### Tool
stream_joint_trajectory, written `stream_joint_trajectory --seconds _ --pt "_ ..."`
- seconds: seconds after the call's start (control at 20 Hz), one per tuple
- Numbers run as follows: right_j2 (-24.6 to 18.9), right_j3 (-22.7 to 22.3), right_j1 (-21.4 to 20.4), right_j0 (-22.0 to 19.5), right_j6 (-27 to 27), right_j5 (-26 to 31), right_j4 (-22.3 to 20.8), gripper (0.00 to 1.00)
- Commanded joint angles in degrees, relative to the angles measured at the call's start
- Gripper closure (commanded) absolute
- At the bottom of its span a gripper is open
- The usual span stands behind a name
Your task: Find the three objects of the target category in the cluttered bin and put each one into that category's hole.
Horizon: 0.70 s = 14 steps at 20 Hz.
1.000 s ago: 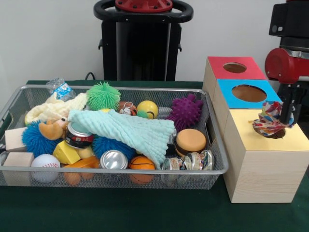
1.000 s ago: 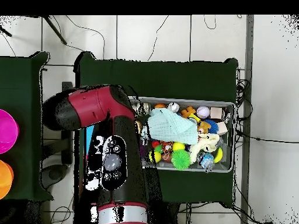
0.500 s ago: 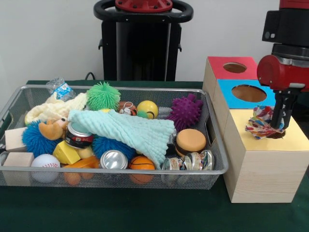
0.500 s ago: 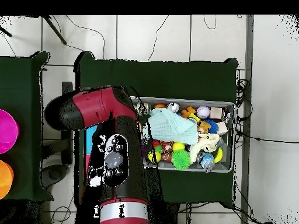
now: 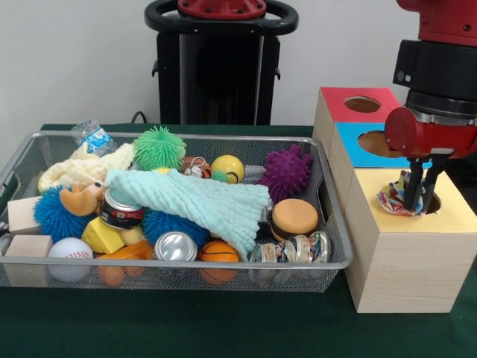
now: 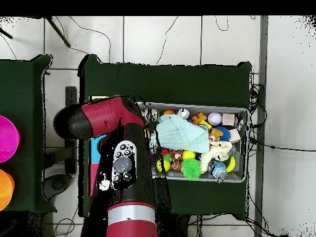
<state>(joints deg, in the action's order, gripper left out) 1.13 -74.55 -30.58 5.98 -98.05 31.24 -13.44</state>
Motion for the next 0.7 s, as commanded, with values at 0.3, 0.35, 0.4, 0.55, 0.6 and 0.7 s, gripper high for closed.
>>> stream_joint_trajectory --seconds 0.3,0.35,0.4,0.55,0.6,0.7 --pt "-2.2 -8.0 3.5 -1.5 -6.7 -3.4 -0.7 1.00" --pt "-2.1 -8.0 3.6 -1.3 -7.0 -3.4 -0.6 1.00" --pt "-1.8 -8.0 3.5 -0.9 -7.5 -2.1 -0.1 1.00" --pt "-0.8 -8.4 2.2 0.6 -9.0 4.7 2.0 1.00" --pt "-0.5 -8.3 2.2 1.0 -9.2 5.4 2.2 1.00" --pt "-0.1 -8.4 2.3 1.4 -9.3 5.8 2.3 1.00"
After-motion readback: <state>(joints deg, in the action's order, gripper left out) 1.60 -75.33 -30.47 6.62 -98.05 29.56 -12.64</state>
